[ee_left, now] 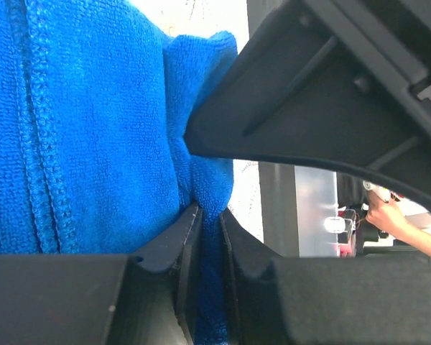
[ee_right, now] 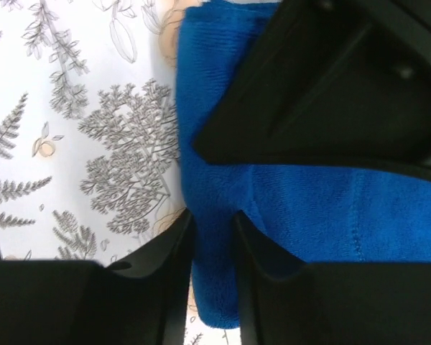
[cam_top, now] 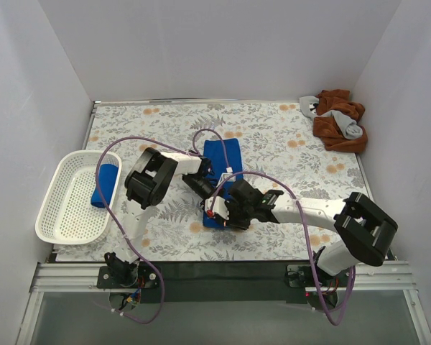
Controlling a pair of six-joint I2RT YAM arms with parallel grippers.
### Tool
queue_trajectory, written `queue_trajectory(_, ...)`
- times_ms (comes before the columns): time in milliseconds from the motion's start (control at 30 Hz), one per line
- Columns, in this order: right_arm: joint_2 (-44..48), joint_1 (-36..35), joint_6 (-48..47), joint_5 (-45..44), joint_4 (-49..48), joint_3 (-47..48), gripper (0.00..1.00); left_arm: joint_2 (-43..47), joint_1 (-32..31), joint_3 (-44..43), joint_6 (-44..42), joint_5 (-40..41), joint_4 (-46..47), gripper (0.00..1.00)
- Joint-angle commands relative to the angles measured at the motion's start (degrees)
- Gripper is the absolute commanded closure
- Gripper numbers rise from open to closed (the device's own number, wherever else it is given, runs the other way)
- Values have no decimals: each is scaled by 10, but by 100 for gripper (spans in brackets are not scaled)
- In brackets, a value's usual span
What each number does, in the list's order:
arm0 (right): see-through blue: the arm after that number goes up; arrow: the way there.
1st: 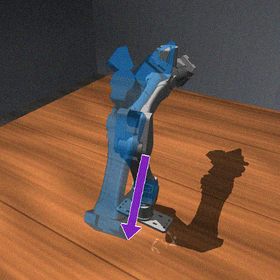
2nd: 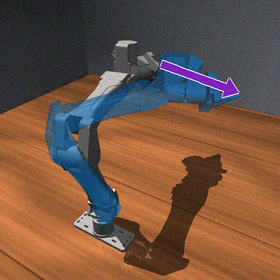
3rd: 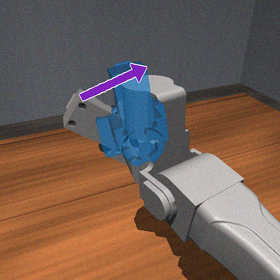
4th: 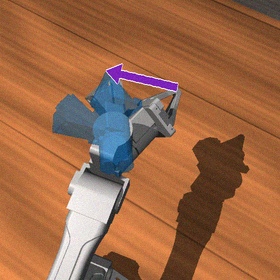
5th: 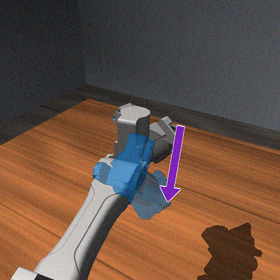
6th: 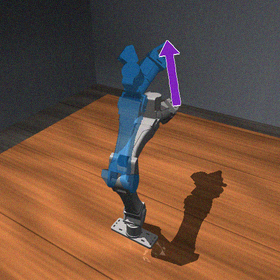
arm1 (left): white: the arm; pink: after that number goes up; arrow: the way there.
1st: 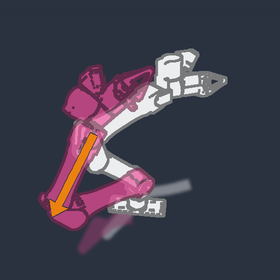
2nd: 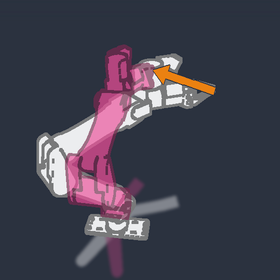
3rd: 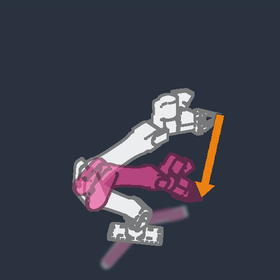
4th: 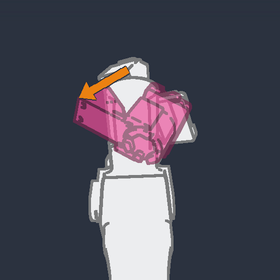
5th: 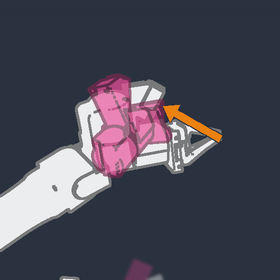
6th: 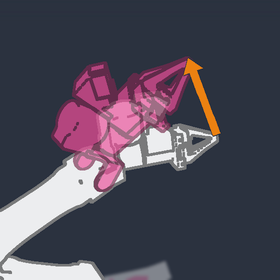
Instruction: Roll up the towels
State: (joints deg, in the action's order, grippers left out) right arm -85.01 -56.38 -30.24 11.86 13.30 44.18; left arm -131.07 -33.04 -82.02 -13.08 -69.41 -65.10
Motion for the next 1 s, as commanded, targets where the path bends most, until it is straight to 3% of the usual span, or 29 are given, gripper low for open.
queue_trajectory(0, -19, -7, -11, -22, -46, -21, 73, -23, 8, 10, -32, 108, 39, 85)
queue_trajectory(33, -21, -7, -11, -22, -45, -22, 85, -17, 8, 10, -32, 106, 38, 84)
queue_trajectory(133, -16, -7, -11, -11, -34, -27, 99, 2, 10, 12, -35, 99, 31, 78)
queue_trajectory(400, -7, 38, -5, 143, 45, -9, 99, 134, 37, 53, -59, 89, 9, 66)
queue_trajectory(633, -50, 96, 17, 283, 104, 37, 99, 215, 146, 71, -51, 105, 29, 65)
queue_trajectory(833, -160, 155, 24, 409, 186, 121, 99, 352, 162, 145, 16, 155, 157, 63)
queue_trajectory(933, -216, 180, 22, 454, 224, 161, 99, 442, 126, 241, 37, 242, 261, 62)
queue_trajectory(967, -227, 189, 22, 476, 228, 167, 99, 501, 106, 275, 46, 315, 316, 62)
